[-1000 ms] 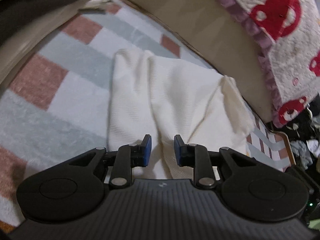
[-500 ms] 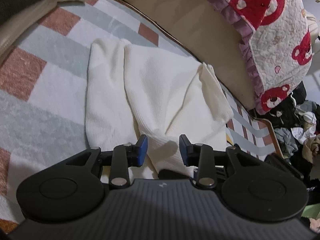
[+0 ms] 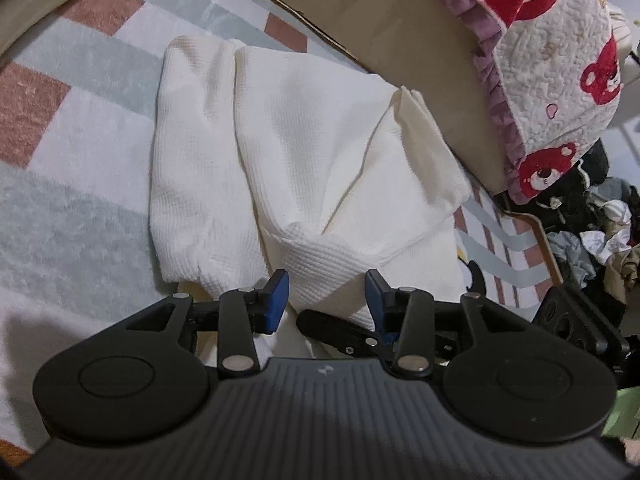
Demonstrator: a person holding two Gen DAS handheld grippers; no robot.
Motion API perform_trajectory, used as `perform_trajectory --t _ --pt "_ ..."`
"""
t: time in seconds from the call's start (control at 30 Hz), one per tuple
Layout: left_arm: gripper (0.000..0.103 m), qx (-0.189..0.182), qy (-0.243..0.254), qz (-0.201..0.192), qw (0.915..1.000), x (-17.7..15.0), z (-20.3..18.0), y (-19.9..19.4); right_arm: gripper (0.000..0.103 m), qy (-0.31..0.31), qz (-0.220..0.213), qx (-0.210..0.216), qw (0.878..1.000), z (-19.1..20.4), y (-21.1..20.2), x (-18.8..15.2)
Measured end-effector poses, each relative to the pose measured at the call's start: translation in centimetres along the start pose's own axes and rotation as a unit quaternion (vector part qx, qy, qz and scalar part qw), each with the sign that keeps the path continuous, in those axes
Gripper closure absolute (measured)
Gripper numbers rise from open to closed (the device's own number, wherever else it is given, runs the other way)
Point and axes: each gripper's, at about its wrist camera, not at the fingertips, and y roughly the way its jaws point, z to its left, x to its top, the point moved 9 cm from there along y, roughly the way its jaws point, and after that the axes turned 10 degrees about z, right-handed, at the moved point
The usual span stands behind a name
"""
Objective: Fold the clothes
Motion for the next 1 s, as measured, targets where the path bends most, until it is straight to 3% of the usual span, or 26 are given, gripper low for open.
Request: perform_trajectory --t 0.1,0.2,0.23,0.3,0.47,0.53,0.87,1.0 --pt "0.061 0.007 -0.003 0.000 1.0000 -0.3 0.2 0.3 0.093 0.038 -0.011 -0.022 0.999 -0.1 -0.3 -0.1" --pt "0.061 0.016 -0.011 -0.006 0.9998 -0.2 0.5 0.3 0.072 0.074 -0.036 -0.081 0.993 0.6 -1.7 -0.8" --pt "0.061 0.018 -0.015 -0.008 0.9997 -0.2 0.6 0.3 0.066 0.055 -0.037 -0.078 0.995 1.5 -2.3 -1.0" --pt "0.061 0.024 -0.021 -0.014 0.9994 -0.2 0.9 0.3 0.053 0.010 -0.050 -0.111 0.992 2.7 -4.3 -1.1" --pt "0.061 0.041 -0.017 -0.028 0.9986 0.0 0.8 0.0 0.047 -0.032 -0.048 -0.174 0.983 3.2 -9.2 0.5" --pt "0.060 0.051 -0.004 -0.032 0.9982 0.0 0.3 -0.2 0.041 -0.010 -0.065 -0.179 0.982 2.7 -10.7 0.9" --pt "0.053 0.084 0.086 -0.025 0.9924 -0.8 -3.0 0.5 0.041 0.045 -0.035 -0.173 0.983 -1.1 -7.4 -3.0" --pt "0.053 0.107 0.080 -0.018 0.9909 -0.6 -2.1 1.1 0.041 0.048 -0.035 -0.162 0.985 -2.6 -6.3 -3.9"
